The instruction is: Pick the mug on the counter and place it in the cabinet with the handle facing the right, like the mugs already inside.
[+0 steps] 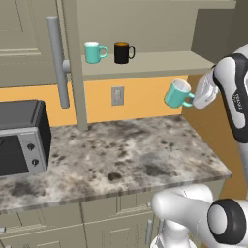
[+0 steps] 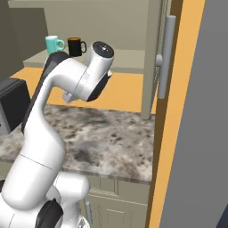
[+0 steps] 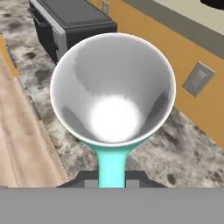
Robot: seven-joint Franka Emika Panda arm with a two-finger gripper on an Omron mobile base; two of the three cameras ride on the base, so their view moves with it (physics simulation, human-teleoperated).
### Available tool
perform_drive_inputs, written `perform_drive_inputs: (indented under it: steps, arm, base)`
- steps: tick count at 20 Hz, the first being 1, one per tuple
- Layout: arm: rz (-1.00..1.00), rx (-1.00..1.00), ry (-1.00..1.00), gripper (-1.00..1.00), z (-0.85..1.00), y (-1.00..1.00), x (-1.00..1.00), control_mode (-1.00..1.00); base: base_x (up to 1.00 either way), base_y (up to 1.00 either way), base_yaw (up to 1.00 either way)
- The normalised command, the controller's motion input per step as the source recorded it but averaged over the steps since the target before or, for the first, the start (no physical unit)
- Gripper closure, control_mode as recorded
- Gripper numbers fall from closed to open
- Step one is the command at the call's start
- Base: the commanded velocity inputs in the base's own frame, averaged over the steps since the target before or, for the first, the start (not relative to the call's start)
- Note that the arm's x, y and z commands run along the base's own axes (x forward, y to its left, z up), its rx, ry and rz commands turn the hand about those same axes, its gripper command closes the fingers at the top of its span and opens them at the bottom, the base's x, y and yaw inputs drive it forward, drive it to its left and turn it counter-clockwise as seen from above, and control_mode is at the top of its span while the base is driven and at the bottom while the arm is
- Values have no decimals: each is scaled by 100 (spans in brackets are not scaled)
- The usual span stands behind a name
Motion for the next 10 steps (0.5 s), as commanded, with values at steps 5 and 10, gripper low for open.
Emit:
perform_drive_inputs:
  steps: [5,10]
  arm:
    - [-1,0,-13,100,29,3,0,-100]
    - [-6,0,-10,100,29,16,3,-100]
  base:
    - [0,0,0]
    - [0,0,0]
